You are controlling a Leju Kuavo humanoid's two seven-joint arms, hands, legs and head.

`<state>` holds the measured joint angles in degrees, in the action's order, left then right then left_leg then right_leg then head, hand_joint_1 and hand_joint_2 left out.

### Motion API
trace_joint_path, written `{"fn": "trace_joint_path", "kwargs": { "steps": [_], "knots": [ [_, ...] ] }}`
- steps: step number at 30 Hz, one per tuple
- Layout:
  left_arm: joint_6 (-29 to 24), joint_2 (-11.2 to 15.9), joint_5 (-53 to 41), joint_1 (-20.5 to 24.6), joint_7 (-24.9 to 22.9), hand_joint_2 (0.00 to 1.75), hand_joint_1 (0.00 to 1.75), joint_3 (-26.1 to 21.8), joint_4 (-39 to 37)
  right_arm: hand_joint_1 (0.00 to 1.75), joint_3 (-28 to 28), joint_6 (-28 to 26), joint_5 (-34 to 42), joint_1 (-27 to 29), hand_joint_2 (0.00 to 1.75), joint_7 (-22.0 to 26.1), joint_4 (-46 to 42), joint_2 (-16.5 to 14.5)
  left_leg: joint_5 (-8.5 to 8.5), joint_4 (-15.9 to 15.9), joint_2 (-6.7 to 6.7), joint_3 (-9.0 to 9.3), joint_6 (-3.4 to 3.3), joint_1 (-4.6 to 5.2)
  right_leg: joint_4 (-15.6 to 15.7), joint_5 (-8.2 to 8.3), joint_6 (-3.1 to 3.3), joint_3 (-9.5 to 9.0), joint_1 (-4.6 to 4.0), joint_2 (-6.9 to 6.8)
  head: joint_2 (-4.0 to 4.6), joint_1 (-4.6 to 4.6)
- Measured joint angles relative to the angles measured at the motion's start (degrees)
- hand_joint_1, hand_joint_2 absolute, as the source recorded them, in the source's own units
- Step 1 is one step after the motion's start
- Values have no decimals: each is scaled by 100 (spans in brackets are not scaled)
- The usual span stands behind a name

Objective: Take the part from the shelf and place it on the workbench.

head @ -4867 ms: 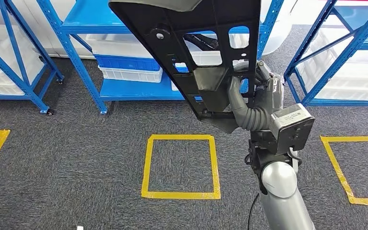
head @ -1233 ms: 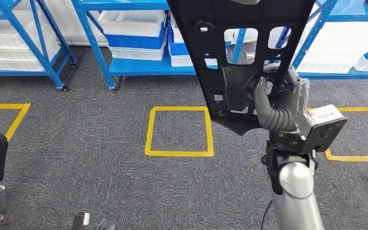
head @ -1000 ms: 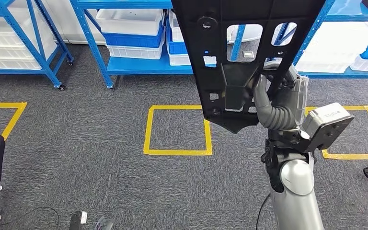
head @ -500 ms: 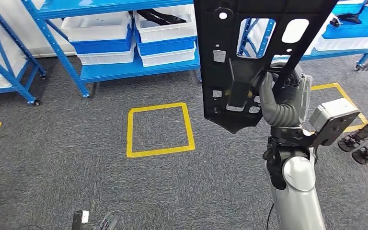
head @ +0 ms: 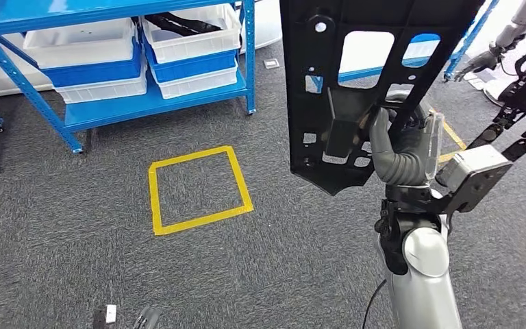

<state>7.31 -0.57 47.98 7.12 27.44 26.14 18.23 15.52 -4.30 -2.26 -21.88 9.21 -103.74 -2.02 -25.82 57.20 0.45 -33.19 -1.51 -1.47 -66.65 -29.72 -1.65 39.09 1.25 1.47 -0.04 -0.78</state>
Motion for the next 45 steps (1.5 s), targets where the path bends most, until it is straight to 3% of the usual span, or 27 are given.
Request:
{"fn": "trace_joint_path", "kwargs": {
  "steps": [2, 3, 5, 7, 8, 9, 11, 12, 13, 16, 18, 20, 22, 24, 26, 28, 30, 32, 33, 34, 36, 38, 39, 41, 42, 43, 45],
  "knots": [
    [34, -16, -6, -51, -26, 175, 0, -113, 2, 175, -2, -10, 0, 20, 175, 0, -2, -11, -3, 2, -189, -11, -10, 32, -657, -242, 7, 288, 0, -76, 0, -10],
    [68, -26, 25, -71, -27, 175, 0, -178, 3, 175, -4, -13, 0, 33, 175, -1, -2, -13, -5, 4, -275, -16, -12, 45, -732, -248, -12, 298, 0, -84, 0, -11],
    [111, -45, 62, -87, -27, 175, 0, -287, 7, 175, -10, -16, -1, 40, 175, -2, -2, -15, -7, 8, -423, -16, -10, 57, -222, -42, -66, -24, -3, -168, 0, -12],
    [129, -53, 66, -89, -27, 175, 0, -372, 15, 175, -12, -16, -2, 7, 175, -3, -3, -27, -19, 27, -551, -14, 12, 87, 572, 175, -65, -484, -46, -474, 0, -16],
    [136, -55, 67, -91, -27, 175, 0, -409, 19, 175, -13, -16, -2, -11, 175, -3, -4, -37, -26, 37, -608, -11, 32, 106, 812, 229, -39, -612, -74, -578, 0, -12],
    [140, -58, 67, -95, -27, 175, 0, -439, 21, 175, -14, -16, -1, -22, 175, -3, -5, -45, -31, 43, -668, -7, 51, 122, 922, 249, -4, -660, -103, -623, 0, -9],
    [145, -66, 67, -98, -27, 175, 0, -474, 28, 175, -29, -16, 1, -16, 175, -3, -9, -54, -43, 43, -776, 2, 100, 114, 949, 289, 70, -634, -91, -471, 0, 0],
    [145, -66, 67, -96, -27, 175, 0, -485, 36, 175, -38, -16, 1, -9, 175, -3, -14, -56, -77, 67, -753, -3, 128, 97, 963, 310, 104, -636, -68, -403, 0, 1],
    [148, -68, 67, -95, -27, 175, 0, -495, 43, 175, -45, -16, -1, -7, 175, -2, -20, -63, -193, 203, -621, -50, 157, 77, 976, 337, 148, -639, -38, -334, 0, 10],
    [151, -71, 67, -123, -27, 175, 0, -521, 51, 175, -49, -16, -1, 0, 175, -3, -31, -90, -797, 1243, -110, -466, 217, 42, 985, 386, 223, -637, -6, -130, 0, 48],
    [150, -71, 67, -145, -26, 175, 0, -529, 50, 175, -49, -16, -4, 25, 175, -3, -30, -94, -919, 1724, -39, -683, 233, 36, 980, 390, 225, -636, -11, 32, 0, 54],
    [134, -67, 10, -149, -20, 175, 0, -539, 52, 175, -49, -19, -37, 44, 175, -3, -31, -94, -613, 1369, 2, -525, 227, 16, 967, 390, 221, -649, -6, 197, 0, 54],
    [76, -62, -139, -151, -31, 175, 0, -553, 52, 175, -50, -44, -148, 50, 175, 6, -32, -104, -230, 578, 236, -166, 214, -29, 934, 384, 207, -640, -19, 345, 0, 52],
    [80, -66, -215, -167, -63, 175, 0, -614, 52, 175, -50, -92, -323, 60, 175, 26, -34, -125, -127, 165, 408, 15, 200, -43, 910, 398, 146, -576, -34, 479, 0, 49],
    [124, -80, -247, -178, -80, 175, 0, -720, 53, 175, -51, -134, -476, 91, 175, 49, -38, -139, -141, 113, 314, 31, 151, -14, 929, 435, 52, -500, -34, 597, 0, 47],
    [135, -95, -336, -171, -104, 175, 0, -801, 54, 175, -54, -150, -568, 124, 175, 70, -42, -146, -96, 54, 178, 43, 56, -9, 806, 374, 4, -387, -44, 403, 0, 33],
    [199, -100, -341, -185, -125, 175, 0, -913, 54, 175, -52, -136, -620, 142, 175, 90, -42, -159, -69, 14, 23, 48, -15, -8, 237, 106, 18, -97, -52, 53, 0, -4],
    [229, -105, -331, -217, -127, 175, 0, -1070, 54, 175, -48, -92, -651, 170, 175, 102, -37, -172, -71, 15, -137, 39, -31, 7, -523, -179, 18, 268, -49, -61, 0, -28],
    [219, -109, -355, -229, -129, 175, 0, -1143, 54, 175, -48, -63, -660, 190, 175, 105, -31, -175, -73, 16, -216, 36, -32, 12, -716, -226, -5, 352, -46, -75, 0, -28],
    [207, -112, -394, -236, -140, 175, 0, -1212, 54, 175, -48, -30, -664, 206, 175, 109, -25, -178, -74, 17, -287, 35, -31, 16, -702, -194, -39, 332, -42, -90, 0, -29],
    [188, -123, -507, -243, -175, 175, 0, -1346, 54, 175, -46, 39, -667, 216, 175, 119, -16, -188, -82, 19, -418, 44, -18, 22, -5, 71, -112, -53, -35, -234, 0, -30],
    [229, -138, -571, -260, -183, 175, 0, -1490, 54, 175, -45, 106, -663, 203, 175, 134, -13, -211, -104, 28, -535, 57, 23, 58, 752, 313, -105, -462, -81, -497, 0, -34],
    [271, -144, -562, -275, -167, 175, 0, -1565, 55, 175, -44, 132, -661, 199, 175, 142, -11, -224, -116, 32, -588, 66, 45, 80, 913, 364, -75, -541, -104, -564, 0, -37],
    [331, -162, -535, -300, -138, 175, 0, -1703, 56, 175, -45, 161, -655, 203, 175, 155, -3, -239, -127, 24, -709, 90, 88, 95, 965, 400, -14, -538, -129, -479, 0, -36],
    [341, -170, -531, -304, -128, 175, 0, -1756, 61, 175, -45, 167, -652, 207, 175, 159, 1, -245, -152, 34, -718, 97, 116, 80, 977, 418, 17, -540, -92, -408, 0, -37],
    [349, -179, -528, -307, -123, 175, 0, -1795, 66, 175, -47, 168, -651, 206, 175, 163, 3, -253, -226, 107, -631, 81, 140, 60, 993, 439, 63, -546, -58, -339, 0, -32],
    [354, -186, -527, -320, -117, 175, 0, -1862, 74, 175, -48, 171, -650, 201, 175, 169, 11, -286, -561, 598, -297, -107, 180, 28, 1020, 474, 148, -566, 6, -209, 0, -14]
  ]
}}
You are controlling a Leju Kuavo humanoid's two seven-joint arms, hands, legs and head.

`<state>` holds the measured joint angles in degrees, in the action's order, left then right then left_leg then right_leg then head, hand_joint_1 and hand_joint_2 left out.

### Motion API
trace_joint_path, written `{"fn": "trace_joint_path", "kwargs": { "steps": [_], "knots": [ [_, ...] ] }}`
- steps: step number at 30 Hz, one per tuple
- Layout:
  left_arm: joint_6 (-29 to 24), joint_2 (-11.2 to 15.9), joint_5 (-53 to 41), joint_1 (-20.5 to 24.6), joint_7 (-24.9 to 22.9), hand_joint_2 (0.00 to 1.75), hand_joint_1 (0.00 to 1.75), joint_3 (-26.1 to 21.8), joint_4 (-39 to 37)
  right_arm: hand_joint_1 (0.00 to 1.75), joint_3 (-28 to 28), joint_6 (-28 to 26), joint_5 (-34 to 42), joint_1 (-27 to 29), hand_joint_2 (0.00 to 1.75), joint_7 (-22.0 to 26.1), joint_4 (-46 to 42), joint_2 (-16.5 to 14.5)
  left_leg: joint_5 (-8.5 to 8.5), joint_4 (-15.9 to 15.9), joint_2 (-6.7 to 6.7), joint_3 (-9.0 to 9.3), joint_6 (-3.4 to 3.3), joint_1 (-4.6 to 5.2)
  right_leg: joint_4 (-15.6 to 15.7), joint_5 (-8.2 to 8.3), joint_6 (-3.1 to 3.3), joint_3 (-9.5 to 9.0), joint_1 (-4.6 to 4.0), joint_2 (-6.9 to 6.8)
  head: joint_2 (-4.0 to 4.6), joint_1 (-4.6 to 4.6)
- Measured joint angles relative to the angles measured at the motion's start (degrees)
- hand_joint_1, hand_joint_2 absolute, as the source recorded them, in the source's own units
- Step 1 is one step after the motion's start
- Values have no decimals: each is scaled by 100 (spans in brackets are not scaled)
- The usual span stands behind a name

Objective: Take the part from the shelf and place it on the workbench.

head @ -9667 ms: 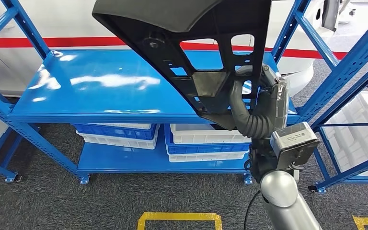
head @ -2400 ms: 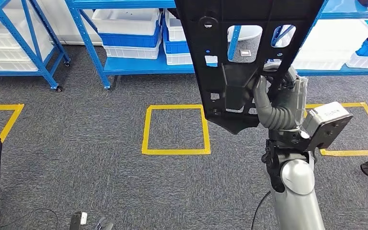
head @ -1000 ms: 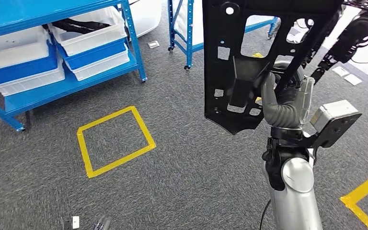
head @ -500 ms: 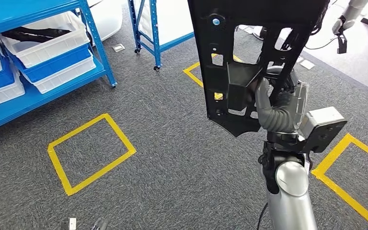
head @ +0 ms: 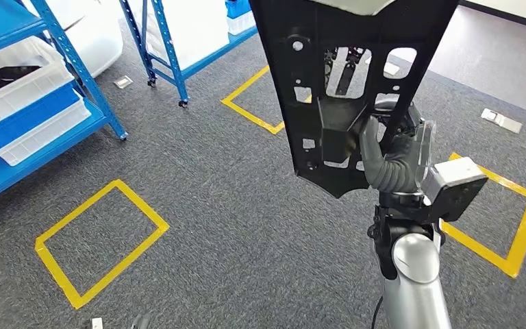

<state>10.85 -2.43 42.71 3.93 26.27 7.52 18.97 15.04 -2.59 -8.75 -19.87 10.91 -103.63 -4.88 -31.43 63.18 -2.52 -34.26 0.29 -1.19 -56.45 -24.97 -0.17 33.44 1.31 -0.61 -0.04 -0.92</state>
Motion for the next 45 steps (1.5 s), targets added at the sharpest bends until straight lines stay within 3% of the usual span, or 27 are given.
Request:
{"fn": "trace_joint_path", "kwargs": {
  "steps": [2, 4, 6, 8, 10, 12, 14, 16, 18, 19, 20, 21, 23, 25, 27, 28, 29, 31, 33, 34, 35, 36, 38, 40, 42, 43, 45],
  "knots": [
    [-16, 1, -37, -34, -10, 175, 0, -55, 0, 175, 0, 8, 8, -1, 175, 2, 19, -25, -365, 736, 227, -320, 18, -3, 0, 11, 35, 8, -12, 129, 0, 14],
    [-117, 2, -197, -72, -43, 175, 0, -88, 0, 175, 0, 35, 34, 1, 175, 2, 49, -30, -387, 1029, 267, -466, 33, -13, -6, 18, 38, 11, -12, 288, 0, 17],
    [-263, 2, -343, -91, -70, 175, 0, -116, 0, 175, 1, 79, 78, -7, 175, 4, 86, -34, -22, 518, 342, -231, 48, -54, -34, 22, 26, 12, 5, 462, 0, 17],
    [-376, -4, -429, -95, -91, 175, 0, -163, -1, 175, 3, 108, 111, -41, 175, 8, 123, -50, 262, -173, 604, 88, 73, -112, -104, 16, -14, 57, -7, 610, 0, 15],
    [-452, -10, -552, -101, -121, 175, 0, -192, -2, 175, 7, 113, 130, -71, 175, 16, 153, -70, 294, -397, 738, 174, 55, -104, -139, 34, -101, 138, -35, 738, 0, 11],
    [-418, -24, -623, -102, -128, 175, 0, -217, 7, 175, 8, 99, 152, -71, 175, 34, 169, -72, 332, -420, 603, 166, -35, -65, -116, 77, -191, 212, -29, 838, 0, 9],
    [-375, -32, -702, -93, -127, 175, 0, -267, 22, 175, 3, 75, 187, -71, 175, 62, 173, -62, 376, -458, 456, 167, -145, -55, -313, -15, -221, 355, -34, 609, 0, -21],
    [-400, -27, -784, -106, -139, 175, 0, -345, 29, 175, -1, 58, 217, -72, 175, 91, 174, -58, 388, -472, 293, 162, -209, -31, -983, -311, -210, 678, -47, 248, 0, -66],
    [-406, -30, -853, -134, -161, 175, 0, -453, 28, 175, -3, 49, 226, -56, 175, 104, 175, -52, 382, -471, 113, 157, -227, 7, -1686, -561, -222, 996, -43, 142, 0, -80],
    [-401, -30, -909, -139, -176, 175, 0, -496, 29, 175, -5, 45, 226, -46, 175, 105, 175, -49, 380, -471, 32, 156, -230, 24, -1782, -581, -241, 1023, -43, 130, 0, -81],
    [-402, -29, -971, -138, -191, 175, 0, -525, 29, 175, -6, 40, 226, -39, 175, 105, 175, -45, 378, -470, -43, 157, -231, 38, -1668, -527, -262, 943, -43, 112, 0, -81],
    [-404, -29, -1023, -134, -203, 175, 0, -545, 30, 175, -7, 35, 226, -37, 175, 107, 175, -43, 376, -471, -113, 162, -230, 50, -1304, -407, -275, 731, -53, 50, 0, -81],
    [-407, -37, -1069, -129, -209, 175, 0, -580, 31, 175, -7, 23, 226, -42, 175, 111, 170, -42, 366, -470, -235, 174, -218, 75, -462, -169, -234, 260, -120, -205, 0, -78],
    [-412, -47, -1087, -133, -210, 175, 0, -610, 30, 175, -7, 14, 225, -46, 175, 117, 166, -43, 351, -472, -349, 186, -189, 94, -87, -58, -155, 68, -203, -335, 0, -73],
    [-406, -58, -1108, -132, -209, 175, 0, -635, 30, 175, -14, -5, 205, -44, 175, 121, 162, -37, 334, -482, -440, 206, -145, 95, -62, -10, -94, 81, -193, -213, 0, -71],
    [-372, -61, -1106, -126, -207, 175, 0, -665, 30, 175, -21, -28, 173, -44, 175, 126, 159, -31, 298, -454, -377, 209, -117, 85, -29, 16, -63, 70, -157, -141, 0, -62],
    [-322, -64, -1104, -123, -205, 175, 0, -709, 31, 175, -27, -62, 121, -48, 175, 129, 156, -26, 211, -352, -241, 176, -92, 71, 2, 46, -21, 54, -109, -82, 0, -57],
    [-255, -63, -1177, -141, -231, 175, 0, -801, 30, 175, -37, -160, -57, -57, 175, 132, 152, -21, -126, 191, 116, -48, -51, 45, 35, 85, 35, 36, -58, 43, 0, -42],
    [-242, -64, -1296, -189, -266, 175, 0, -872, 29, 175, -39, -279, -327, -55, 175, 116, 156, -16, -425, 881, 255, -366, -17, 32, 31, 93, 48, 45, -57, 188, 0, -37],
    [-213, -64, -1321, -208, -274, 175, 0, -919, 28, 175, -40, -339, -484, -49, 175, 103, 158, -10, -437, 1037, 268, -445, 4, 16, 25, 95, 44, 46, -54, 268, 0, -37],
    [-168, -65, -1334, -218, -276, 175, 0, -979, 28, 175, -41, -395, -645, -44, 175, 86, 161, -2, -353, 1012, 271, -438, 23, -7, 16, 97, 40, 46, -47, 346, 0, -36],
    [-131, -62, -1378, -221, -287, 175, 0, -1035, 28, 175, -42, -454, -818, -40, 175, 64, 162, 9, -157, 737, 285, -309, 50, -46, -8, 96, 33, 49, -32, 429, 0, -37],
    [-91, -62, -1509, -220, -308, 175, 0, -1105, 25, 175, -46, -574, -1139, -40, 175, 35, 161, 32, 155, 37, 471, 33, 127, -123, -101, 73, -22, 91, -13, 579, 0, -29],
    [-26, -73, -1594, -216, -318, 175, 0, -1176, 18, 175, -52, -691, -1402, -40, 175, 11, 157, 53, 236, -298, 610, 180, 126, -137, -191, 59, -100, 175, -34, 700, 0, -18],
    [9, -84, -1716, -210, -334, 175, 0, -1251, 15, 175, -72, -768, -1569, -30, 175, -8, 146, 79, 249, -295, 522, 155, 21, -82, -189, 93, -175, 251, -53, 796, 0, -18],
    [22, -87, -1780, -206, -341, 175, 0, -1279, 15, 175, -88, -793, -1618, -23, 175, -12, 137, 99, 266, -305, 463, 152, -32, -62, -191, 102, -206, 282, -43, 772, 0, -24],
    [71, -90, -1848, -200, -348, 175, 0, -1344, 15, 175, -132, -831, -1671, -14, 175, -17, 111, 142, 301, -334, 339, 151, -135, -51, -437, -12, -226, 431, -37, 502, 0, -48]
  ]
}}
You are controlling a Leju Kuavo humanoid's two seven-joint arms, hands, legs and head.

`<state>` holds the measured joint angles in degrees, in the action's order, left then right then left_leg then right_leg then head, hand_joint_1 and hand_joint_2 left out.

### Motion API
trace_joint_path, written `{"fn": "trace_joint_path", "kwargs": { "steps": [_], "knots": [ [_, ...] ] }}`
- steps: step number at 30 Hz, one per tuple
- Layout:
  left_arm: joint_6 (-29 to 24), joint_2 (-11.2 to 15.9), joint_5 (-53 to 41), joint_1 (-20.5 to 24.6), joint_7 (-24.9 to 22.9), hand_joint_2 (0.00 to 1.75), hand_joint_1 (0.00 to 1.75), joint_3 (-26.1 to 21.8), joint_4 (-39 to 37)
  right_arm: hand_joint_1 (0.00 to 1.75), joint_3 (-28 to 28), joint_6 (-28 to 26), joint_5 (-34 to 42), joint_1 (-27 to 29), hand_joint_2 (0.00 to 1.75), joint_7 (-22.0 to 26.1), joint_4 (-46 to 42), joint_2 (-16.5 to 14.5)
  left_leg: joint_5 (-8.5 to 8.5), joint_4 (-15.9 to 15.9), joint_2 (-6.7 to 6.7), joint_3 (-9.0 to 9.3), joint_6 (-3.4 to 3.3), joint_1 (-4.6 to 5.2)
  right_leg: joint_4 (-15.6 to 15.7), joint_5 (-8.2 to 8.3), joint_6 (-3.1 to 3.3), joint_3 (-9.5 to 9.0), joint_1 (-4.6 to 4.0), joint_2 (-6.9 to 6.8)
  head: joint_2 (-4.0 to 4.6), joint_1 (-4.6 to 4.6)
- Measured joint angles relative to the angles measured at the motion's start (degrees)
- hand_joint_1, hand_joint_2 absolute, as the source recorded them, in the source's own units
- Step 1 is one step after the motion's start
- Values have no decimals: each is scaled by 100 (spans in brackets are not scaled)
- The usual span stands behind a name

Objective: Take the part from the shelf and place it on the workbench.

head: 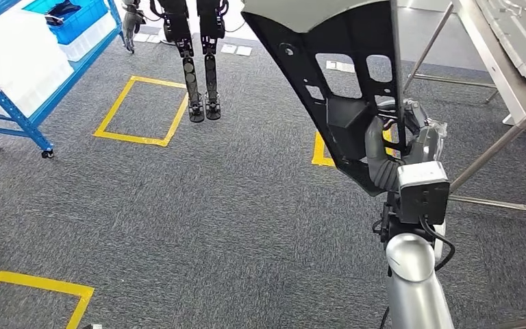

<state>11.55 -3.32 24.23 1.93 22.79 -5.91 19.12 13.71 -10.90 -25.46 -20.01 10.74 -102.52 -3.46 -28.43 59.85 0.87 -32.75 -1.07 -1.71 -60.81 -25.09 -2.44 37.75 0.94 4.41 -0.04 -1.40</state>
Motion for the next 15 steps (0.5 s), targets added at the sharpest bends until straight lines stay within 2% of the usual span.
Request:
{"fn": "trace_joint_path", "kwargs": {
  "steps": [1, 2, 3, 4, 5, 6, 7, 8, 9, 10, 11, 12, 13, 14, 15],
  "knots": [
    [8, 3, -45, -1, -14, 175, 0, -36, -1, 175, -21, -15, -16, 3, 175, -3, -14, 24, 6, -9, -70, -1, -35, 6, -314, -141, 7, 147, -2, -180, 0, -14],
    [3, 7, -94, -5, -31, 175, 0, -62, -2, 175, -39, -30, -31, 7, 175, -5, -24, 48, 4, -11, -145, -3, -57, 20, -720, -309, 14, 341, -8, -300, 0, -28],
    [-9, 8, -138, -10, -48, 175, 0, -80, -4, 175, -53, -45, -42, 16, 175, -9, -29, 70, 1, -11, -223, -6, -67, 35, -1116, -459, 16, 528, -6, -349, 0, -31],
    [-9, 7, -165, -10, -62, 175, 0, -104, -5, 175, -68, -64, -50, 34, 175, -14, -32, 95, -3, -11, -308, -7, -73, 51, -1383, -542, 6, 646, -6, -365, 0, -29],
    [0, 3, -188, -4, -67, 175, 0, -130, -7, 175, -81, -85, -57, 52, 175, -17, -33, 120, -8, -10, -386, -7, -79, 63, -1435, -543, -14, 657, -4, -376, 0, -29],
    [4, 0, -226, 6, -76, 175, 0, -154, -7, 175, -93, -102, -65, 66, 175, -22, -36, 143, -13, -10, -460, -3, -81, 71, -1232, -461, -39, 540, -5, -407, 0, -30],
    [17, -4, -269, 16, -87, 175, 0, -174, -7, 175, -104, -120, -73, 75, 175, -27, -44, 169, -20, -10, -534, 5, -77, 77, -846, -329, -60, 327, -8, -495, 0, -30],
    [42, -5, -298, 24, -98, 175, 0, -187, -7, 175, -110, -135, -79, 75, 175, -31, -55, 189, -32, -10, -595, 16, -65, 87, -424, -205, -53, 101, -29, -660, 0, -30],
    [84, -9, -297, 27, -105, 175, 0, -214, -7, 175, -111, -149, -83, 69, 175, -35, -64, 205, -47, -11, -660, 29, -43, 100, -69, -100, -37, -89, -68, -814, 0, -28],
    [129, -13, -288, 27, -114, 175, 0, -249, -7, 175, -111, -168, -85, 62, 175, -37, -73, 218, -63, -14, -723, 44, -18, 112, 142, -38, -5, -196, -105, -922, 0, -28],
    [163, -21, -288, 28, -129, 175, 0, -284, -7, 175, -112, -186, -87, 58, 175, -38, -77, 230, -76, -26, -793, 64, 7, 121, 214, -12, 30, -223, -146, -951, 0, -26],
    [191, -34, -287, 29, -145, 175, 0, -312, -6, 175, -114, -201, -88, 56, 175, -40, -80, 245, -85, -43, -871, 88, 32, 122, 232, 8, 57, -221, -169, -876, 0, -26],
    [225, -48, -273, 33, -160, 175, 0, -338, -3, 175, -117, -213, -88, 61, 175, -42, -88, 262, -103, -52, -911, 109, 60, 110, 257, 30, 97, -227, -131, -784, 0, -21],
    [270, -60, -243, 40, -167, 175, 0, -370, 0, 175, -122, -222, -89, 65, 175, -43, -98, 279, -146, -23, -839, 118, 87, 92, 287, 51, 134, -243, -101, -698, 0, -10],
    [315, -69, -198, 47, -167, 175, 0, -412, 3, 175, -126, -229, -88, 66, 175, -43, -108, 291, -242, 95, -679, 84, 110, 76, 315, 75, 186, -263, -64, -620, 0, -3]
  ]
}}
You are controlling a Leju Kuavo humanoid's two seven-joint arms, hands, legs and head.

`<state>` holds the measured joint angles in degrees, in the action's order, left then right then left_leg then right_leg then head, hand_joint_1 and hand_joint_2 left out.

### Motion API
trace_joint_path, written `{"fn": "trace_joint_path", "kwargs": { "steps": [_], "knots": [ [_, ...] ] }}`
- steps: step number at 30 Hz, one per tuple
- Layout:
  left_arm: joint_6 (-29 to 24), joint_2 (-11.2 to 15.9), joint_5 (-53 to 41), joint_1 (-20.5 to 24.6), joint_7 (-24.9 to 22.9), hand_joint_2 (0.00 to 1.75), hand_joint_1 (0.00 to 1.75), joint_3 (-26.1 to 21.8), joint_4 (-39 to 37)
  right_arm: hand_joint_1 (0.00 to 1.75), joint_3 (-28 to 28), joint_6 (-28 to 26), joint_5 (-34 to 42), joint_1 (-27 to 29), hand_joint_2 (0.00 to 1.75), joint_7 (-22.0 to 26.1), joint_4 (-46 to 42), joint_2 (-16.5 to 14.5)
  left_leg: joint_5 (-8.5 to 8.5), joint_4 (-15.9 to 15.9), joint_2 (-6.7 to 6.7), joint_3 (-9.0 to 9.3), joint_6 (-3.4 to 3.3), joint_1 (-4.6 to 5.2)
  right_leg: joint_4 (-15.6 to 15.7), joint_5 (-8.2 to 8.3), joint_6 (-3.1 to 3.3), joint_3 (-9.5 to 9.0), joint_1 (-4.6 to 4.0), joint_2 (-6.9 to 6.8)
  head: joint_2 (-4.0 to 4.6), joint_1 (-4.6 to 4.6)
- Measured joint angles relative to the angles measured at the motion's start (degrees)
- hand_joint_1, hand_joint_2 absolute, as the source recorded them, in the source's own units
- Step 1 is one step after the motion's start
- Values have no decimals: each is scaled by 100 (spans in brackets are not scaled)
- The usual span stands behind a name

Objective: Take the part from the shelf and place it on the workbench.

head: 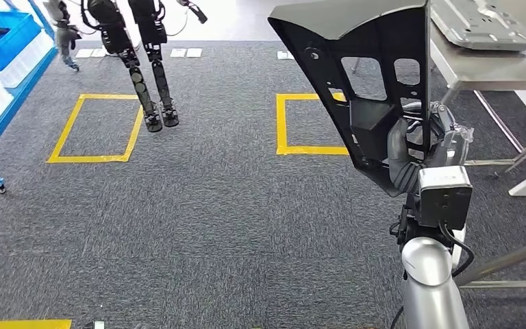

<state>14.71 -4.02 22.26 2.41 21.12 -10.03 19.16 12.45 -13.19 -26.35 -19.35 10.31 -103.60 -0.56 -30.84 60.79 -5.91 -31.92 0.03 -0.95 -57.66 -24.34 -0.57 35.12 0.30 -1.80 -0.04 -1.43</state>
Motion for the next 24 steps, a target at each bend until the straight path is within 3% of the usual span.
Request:
{"fn": "trace_joint_path", "kwargs": {
  "steps": [2, 4, 5, 6, 7, 9, 11, 13, 14, 16, 18, 20, 21, 22, 24],
  "knots": [
    [42, -13, 47, -1, 1, 175, 0, -88, 2, 175, -4, -11, 0, 4, 175, 2, -11, 8, -339, 596, 432, -263, 22, -22, 22, 27, 70, -22, 29, 155, 0, 39],
    [47, -23, 58, -23, -1, 175, 0, -151, 1, 175, -3, -12, 0, 24, 175, 0, -10, 10, -604, 1309, 600, -644, 35, -22, 18, 31, 91, -23, 19, 336, 0, 62],
    [48, -24, 59, -31, -1, 175, 0, -175, 1, 175, -3, -12, -1, 37, 175, 0, -9, 13, -581, 1445, 616, -748, 41, -25, 15, 31, 91, -26, 15, 432, 0, 62],
    [48, -25, 60, -34, -1, 175, 0, -194, 2, 175, -4, -12, -1, 46, 175, -2, -9, 15, -439, 1355, 620, -746, 43, -31, 9, 30, 89, -31, 15, 526, 0, 63],
    [50, -25, 62, -34, -1, 175, 0, -210, 2, 175, -4, -12, -1, 50, 175, -3, -10, 18, -210, 1054, 649, -640, 45, -43, -2, 29, 87, -37, 19, 615, 0, 64],
    [56, -25, 50, -33, -10, 175, 0, -244, 3, 175, -4, -14, -2, 48, 175, -3, -10, 22, 187, 292, 924, -340, 46, -93, -43, 22, 70, -16, 15, 774, 0, 62],
    [23, -26, -34, -33, -39, 175, 0, -267, 3, 175, -3, -22, -11, 46, 175, -3, -11, 26, 301, -75, 1124, -201, 25, -106, -61, 33, 10, 51, 0, 905, 0, 62],
    [28, -35, -94, -27, -61, 175, 0, -272, 9, 175, -3, -43, -26, 47, 175, -4, -13, 42, 319, -121, 1003, -186, -47, -71, -34, 72, -81, 117, 1, 1043, 0, 63],
    [58, -42, -100, -20, -65, 175, 0, -277, 17, 175, -5, -58, -33, 47, 175, -3, -16, 60, 343, -159, 927, -166, -98, -62, -57, 69, -114, 151, 9, 1016, 0, 64],
    [87, -50, -153, -8, -79, 175, 0, -289, 41, 175, -8, -85, -39, 24, 175, -3, -23, 93, 393, -241, 756, -121, -198, -68, -365, -76, -132, 322, -7, 720, 0, 24],
    [74, -40, -226, -12, -95, 175, 0, -301, 57, 175, -9, -105, -37, 3, 175, -4, -27, 116, 400, -264, 578, -101, -244, -44, -1108, -379, -123, 686, 12, 373, 0, -16],
    [86, -40, -249, -17, -105, 175, 0, -322, 58, 175, -10, -126, -33, 10, 175, -6, -27, 145, 389, -264, 398, -100, -242, -23, -1668, -549, -171, 968, 63, 268, 0, -17],
    [96, -40, -264, -15, -111, 175, 0, -332, 58, 175, -11, -139, -33, 14, 175, -7, -27, 160, 382, -264, 317, -98, -234, -21, -1628, -512, -216, 946, 93, 238, 0, -19],
    [122, -41, -278, -9, -115, 175, 0, -338, 58, 175, -11, -156, -32, 11, 175, -8, -27, 174, 372, -263, 239, -92, -221, -22, -1355, -407, -272, 798, 121, 185, 0, -19],
    [205, -42, -291, 5, -123, 175, 0, -350, 63, 175, -15, -191, -27, -13, 175, -10, -29, 195, 336, -254, 110, -64, -166, -4, -514, -146, -346, 321, 137, -128, 0, -23]
  ]
}}
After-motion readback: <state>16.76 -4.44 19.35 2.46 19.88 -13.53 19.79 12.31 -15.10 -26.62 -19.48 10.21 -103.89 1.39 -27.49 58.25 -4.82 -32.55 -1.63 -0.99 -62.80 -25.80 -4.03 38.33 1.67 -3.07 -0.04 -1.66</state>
